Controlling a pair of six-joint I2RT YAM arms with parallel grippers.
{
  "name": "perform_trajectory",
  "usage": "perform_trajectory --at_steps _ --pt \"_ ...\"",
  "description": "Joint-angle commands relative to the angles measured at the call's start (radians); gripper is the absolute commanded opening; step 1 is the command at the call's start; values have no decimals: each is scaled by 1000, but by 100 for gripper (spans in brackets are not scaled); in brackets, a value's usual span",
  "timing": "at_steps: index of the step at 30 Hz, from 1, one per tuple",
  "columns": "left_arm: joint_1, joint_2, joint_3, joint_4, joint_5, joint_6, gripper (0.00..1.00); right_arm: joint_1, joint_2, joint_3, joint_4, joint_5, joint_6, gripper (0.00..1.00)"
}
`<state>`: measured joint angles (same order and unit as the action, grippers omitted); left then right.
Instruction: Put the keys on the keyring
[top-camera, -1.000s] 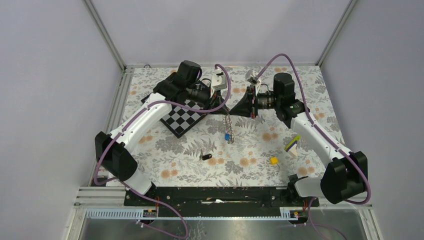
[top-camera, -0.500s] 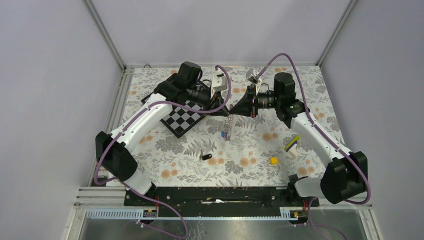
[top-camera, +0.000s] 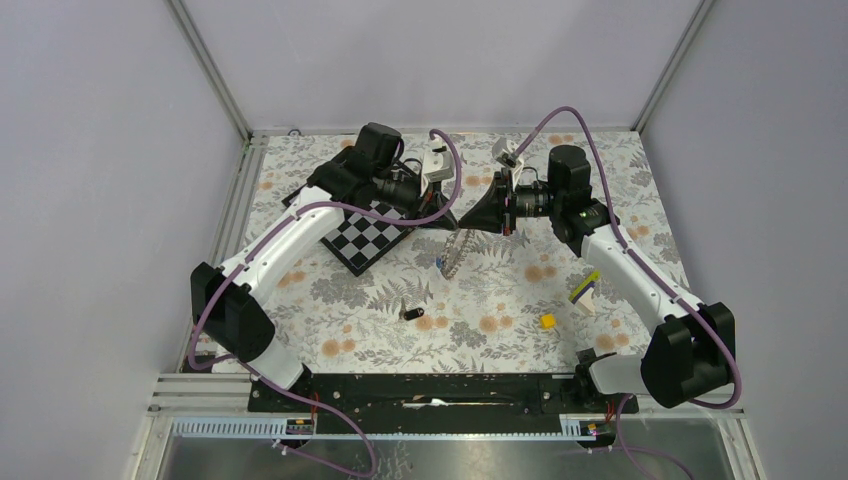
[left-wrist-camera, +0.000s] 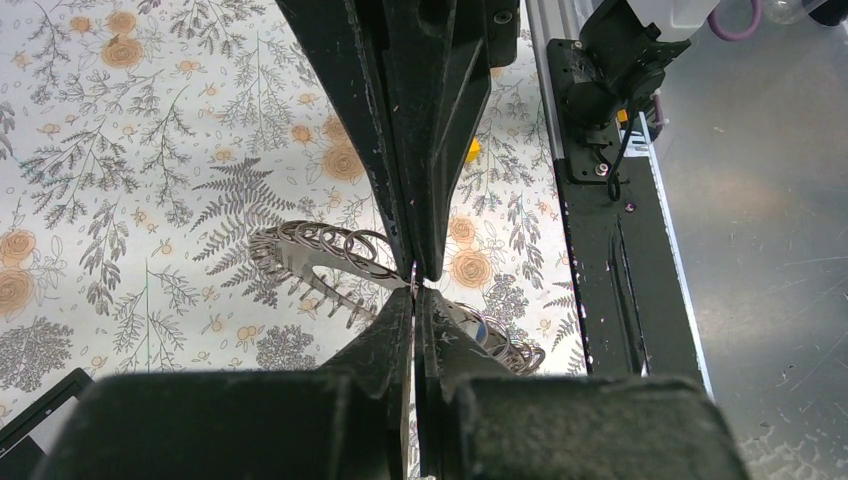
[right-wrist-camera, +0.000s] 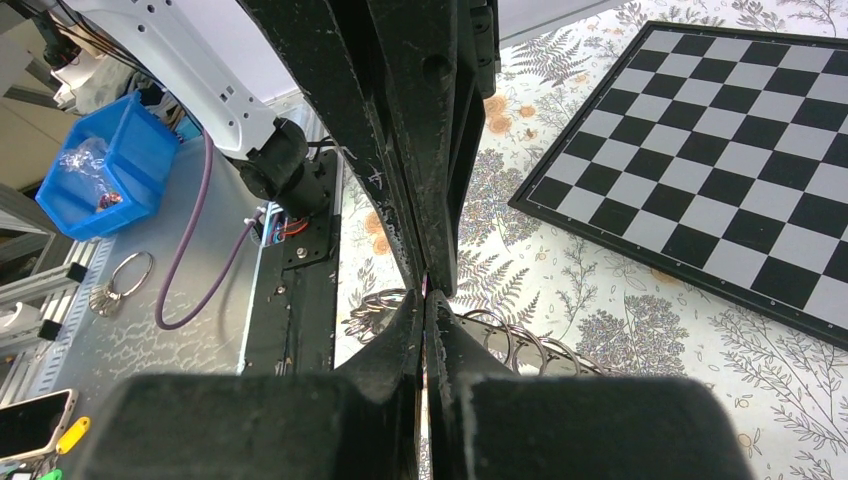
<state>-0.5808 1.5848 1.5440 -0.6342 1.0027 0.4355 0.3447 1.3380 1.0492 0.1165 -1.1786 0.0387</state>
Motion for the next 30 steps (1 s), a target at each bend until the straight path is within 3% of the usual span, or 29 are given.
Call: perform_trajectory --at_steps 1,7,11,27,30 --pt "-1 -15 12 35 57 5 0 -6 -11 0 45 -20 6 0" --pt "0 -21 8 35 52 2 0 -6 -10 3 35 -17 -3 0" --pt "0 -21 11 35 48 -2 8 -6 -10 2 35 -16 -5 0" --pt "0 -14 18 36 44 -10 12 -6 -8 -1 34 -18 -7 0" --pt "0 -11 21 35 45 -10 17 -6 -9 -3 35 -17 -7 0"
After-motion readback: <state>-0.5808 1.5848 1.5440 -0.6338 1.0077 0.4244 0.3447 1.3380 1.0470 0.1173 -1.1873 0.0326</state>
